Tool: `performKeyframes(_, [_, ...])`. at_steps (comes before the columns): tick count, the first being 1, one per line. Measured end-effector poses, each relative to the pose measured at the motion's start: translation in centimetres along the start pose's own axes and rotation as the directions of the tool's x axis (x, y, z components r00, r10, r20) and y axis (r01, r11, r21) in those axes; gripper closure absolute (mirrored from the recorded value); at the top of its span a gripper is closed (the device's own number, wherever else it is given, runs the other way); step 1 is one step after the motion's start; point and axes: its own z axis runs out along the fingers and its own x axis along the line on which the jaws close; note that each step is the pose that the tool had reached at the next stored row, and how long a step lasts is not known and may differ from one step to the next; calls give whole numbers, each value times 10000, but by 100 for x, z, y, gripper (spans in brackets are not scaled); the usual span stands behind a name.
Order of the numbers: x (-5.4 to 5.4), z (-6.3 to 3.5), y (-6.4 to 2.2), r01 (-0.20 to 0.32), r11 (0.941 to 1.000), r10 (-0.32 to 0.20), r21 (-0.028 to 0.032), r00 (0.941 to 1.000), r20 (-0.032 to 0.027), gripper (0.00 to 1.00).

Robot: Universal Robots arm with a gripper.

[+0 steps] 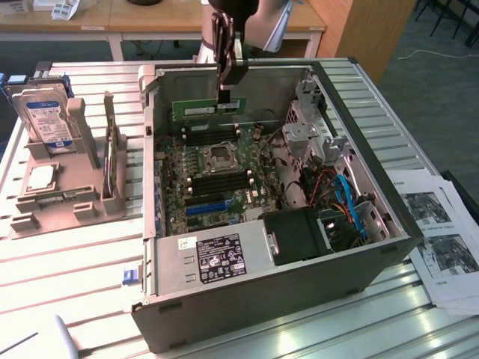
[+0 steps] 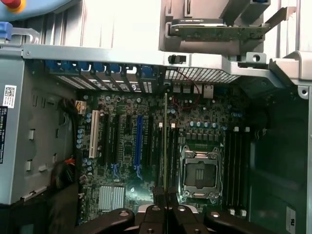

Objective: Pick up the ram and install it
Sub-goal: 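Pick up the ram and move it above insertion slot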

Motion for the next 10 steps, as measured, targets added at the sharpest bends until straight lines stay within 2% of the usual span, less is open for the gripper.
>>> performKeyframes(3, [3, -4, -60, 1, 10000, -1, 0, 10000, -1, 89])
performKeyframes(5, [2, 6, -69, 1, 10000, -1, 0, 10000, 0, 89])
performKeyframes(7, [2, 127, -77, 2, 10000, -2, 7, 10000, 1, 89])
performKeyframes(10, [1, 159, -78, 1, 10000, -1, 11, 10000, 0, 89])
